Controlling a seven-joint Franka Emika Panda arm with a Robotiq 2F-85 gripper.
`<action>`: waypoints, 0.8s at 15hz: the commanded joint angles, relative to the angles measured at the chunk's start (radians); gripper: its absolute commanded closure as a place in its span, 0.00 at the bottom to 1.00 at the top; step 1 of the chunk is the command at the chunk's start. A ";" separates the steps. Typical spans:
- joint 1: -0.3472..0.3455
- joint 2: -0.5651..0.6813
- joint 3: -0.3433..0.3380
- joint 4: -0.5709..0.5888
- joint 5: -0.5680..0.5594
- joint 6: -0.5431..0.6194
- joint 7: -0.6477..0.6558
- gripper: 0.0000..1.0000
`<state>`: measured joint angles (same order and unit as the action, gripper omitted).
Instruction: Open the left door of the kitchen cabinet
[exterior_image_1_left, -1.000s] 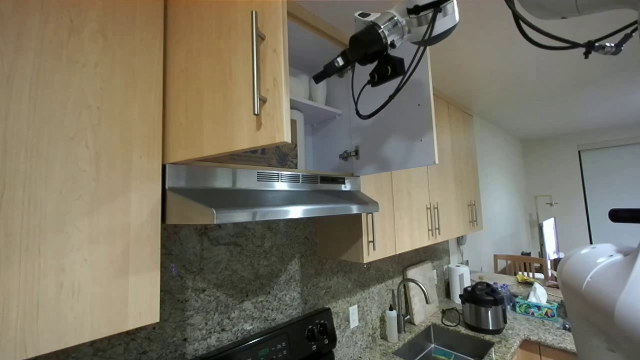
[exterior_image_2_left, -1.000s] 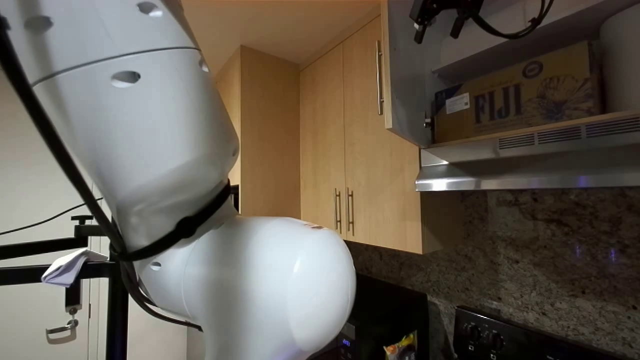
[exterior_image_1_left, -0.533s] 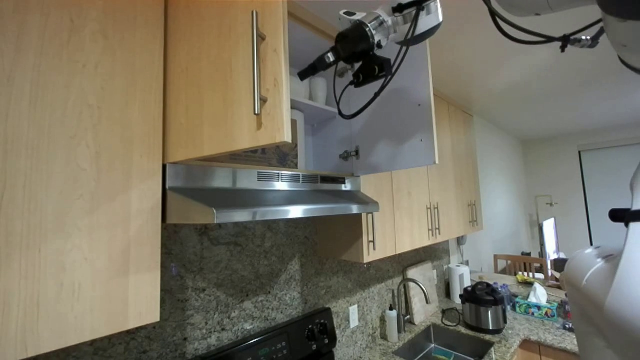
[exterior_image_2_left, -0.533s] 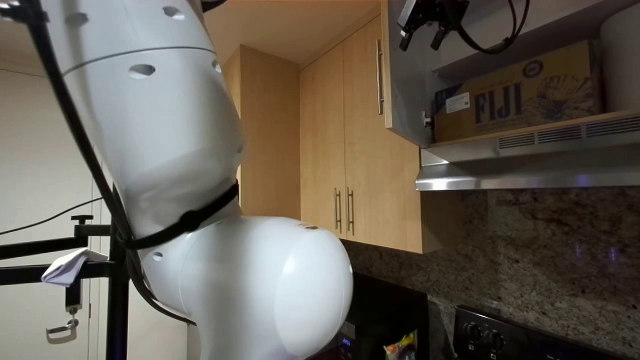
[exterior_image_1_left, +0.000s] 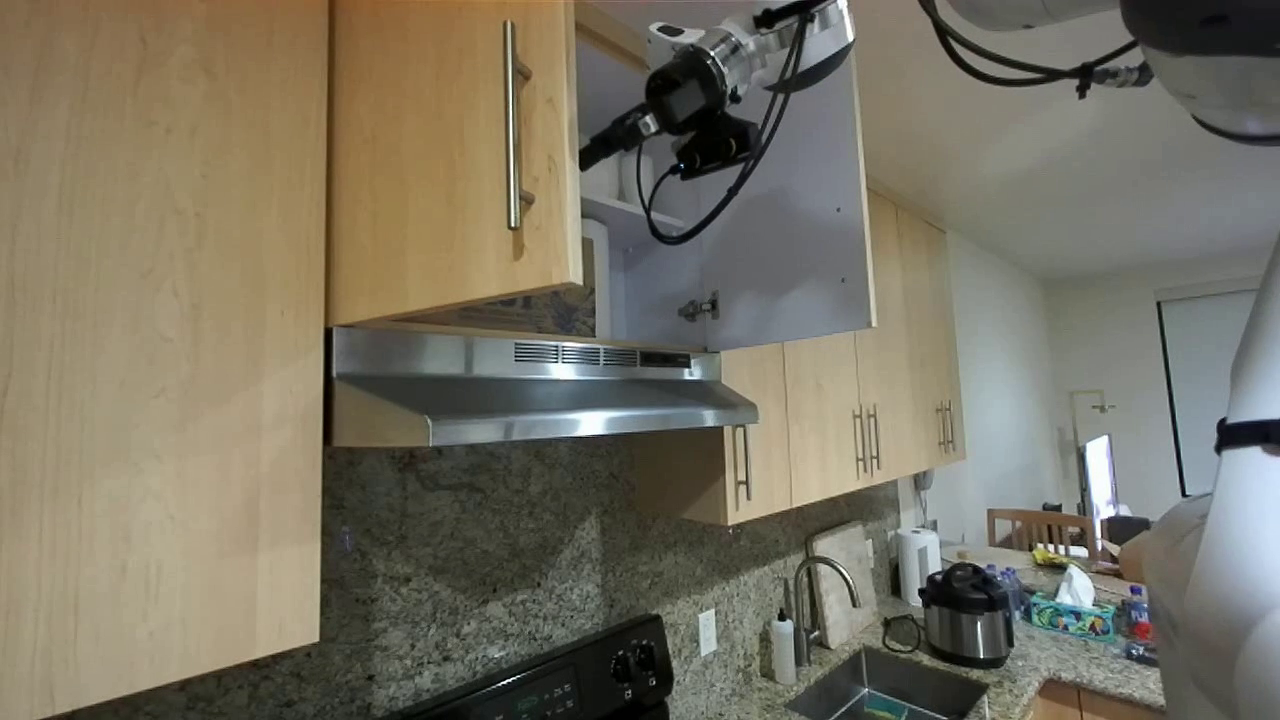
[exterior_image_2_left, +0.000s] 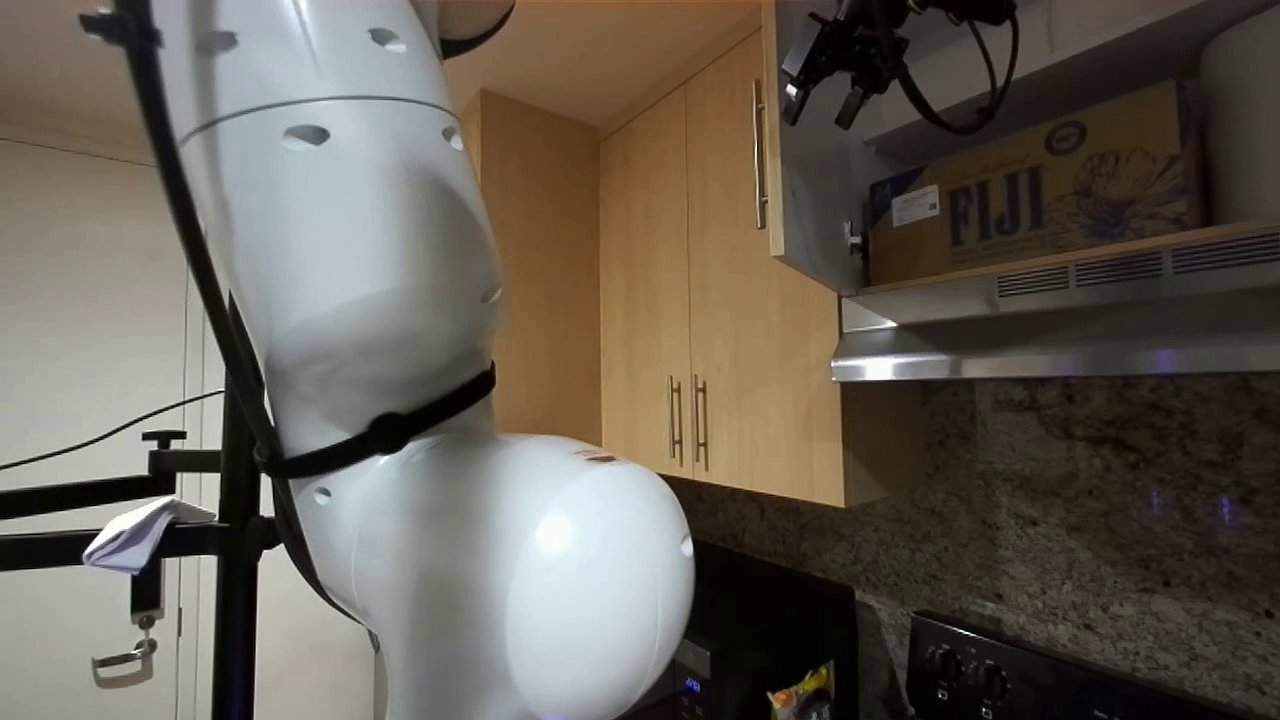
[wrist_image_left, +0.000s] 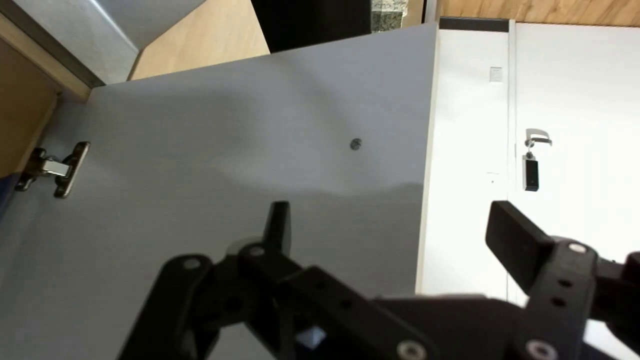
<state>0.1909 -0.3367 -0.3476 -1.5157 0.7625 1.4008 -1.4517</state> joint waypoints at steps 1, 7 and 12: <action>-0.065 0.033 0.054 0.033 0.018 -0.062 -0.065 0.00; -0.096 0.040 0.123 0.029 -0.002 -0.090 -0.098 0.00; -0.100 0.031 0.169 0.013 -0.018 -0.100 -0.125 0.00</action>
<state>0.1199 -0.3047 -0.2112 -1.5008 0.7585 1.3283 -1.5191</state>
